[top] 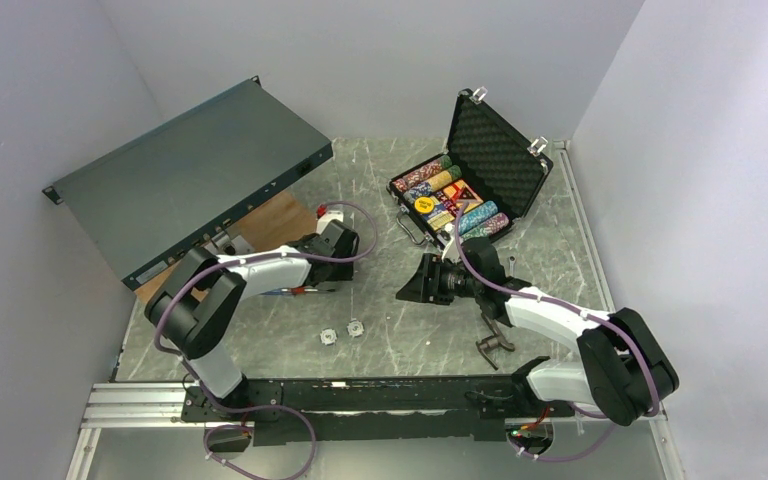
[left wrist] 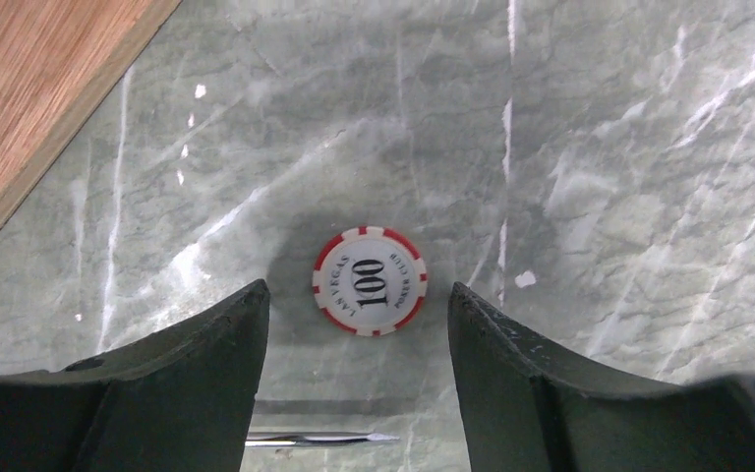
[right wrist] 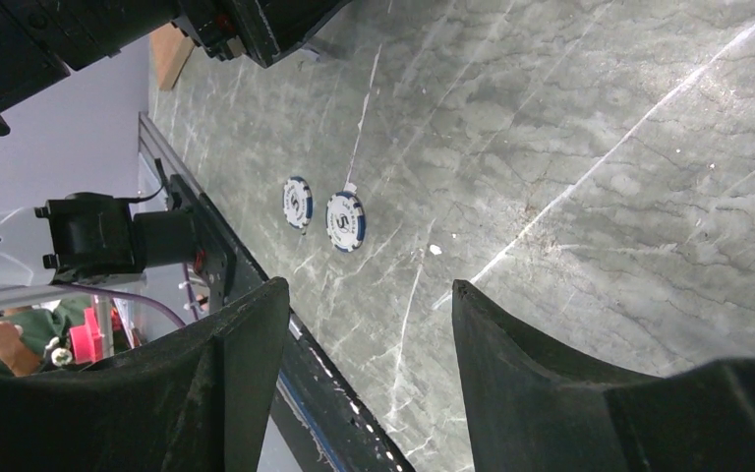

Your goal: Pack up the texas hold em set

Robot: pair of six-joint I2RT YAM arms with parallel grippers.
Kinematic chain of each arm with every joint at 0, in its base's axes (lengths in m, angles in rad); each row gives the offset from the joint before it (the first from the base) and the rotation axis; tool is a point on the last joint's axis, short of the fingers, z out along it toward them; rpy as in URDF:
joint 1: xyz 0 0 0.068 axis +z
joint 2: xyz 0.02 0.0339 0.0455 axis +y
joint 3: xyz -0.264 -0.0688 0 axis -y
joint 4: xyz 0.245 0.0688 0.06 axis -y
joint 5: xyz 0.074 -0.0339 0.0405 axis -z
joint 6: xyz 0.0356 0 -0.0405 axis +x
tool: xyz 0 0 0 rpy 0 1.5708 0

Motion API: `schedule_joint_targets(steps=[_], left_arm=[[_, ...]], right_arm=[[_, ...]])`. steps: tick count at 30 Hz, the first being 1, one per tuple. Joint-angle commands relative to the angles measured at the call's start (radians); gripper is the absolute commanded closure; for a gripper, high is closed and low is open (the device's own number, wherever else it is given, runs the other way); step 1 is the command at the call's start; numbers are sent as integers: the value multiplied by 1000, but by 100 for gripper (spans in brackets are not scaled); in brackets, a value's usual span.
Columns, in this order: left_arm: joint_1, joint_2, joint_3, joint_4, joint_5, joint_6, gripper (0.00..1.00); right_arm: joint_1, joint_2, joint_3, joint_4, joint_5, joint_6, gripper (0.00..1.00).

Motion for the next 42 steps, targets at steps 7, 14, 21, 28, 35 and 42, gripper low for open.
schedule_joint_targets(steps=[7, 14, 21, 28, 35, 42], left_arm=[[-22, 162, 6, -112, 95, -29, 37], [-34, 128, -41, -140, 83, -35, 37], [-42, 93, -99, -142, 83, -39, 36], [-40, 121, -75, -150, 70, -35, 42], [-41, 121, -93, -147, 88, -32, 47], [-41, 132, -98, -134, 98, -10, 62]], right_arm=[[5, 34, 2, 64, 0, 3, 37], [5, 16, 3, 53, 11, -1, 37], [5, 61, 5, 101, -17, 18, 37], [6, 51, 2, 96, -12, 21, 37], [7, 46, 1, 92, -9, 23, 37], [8, 64, 11, 104, -16, 23, 37]])
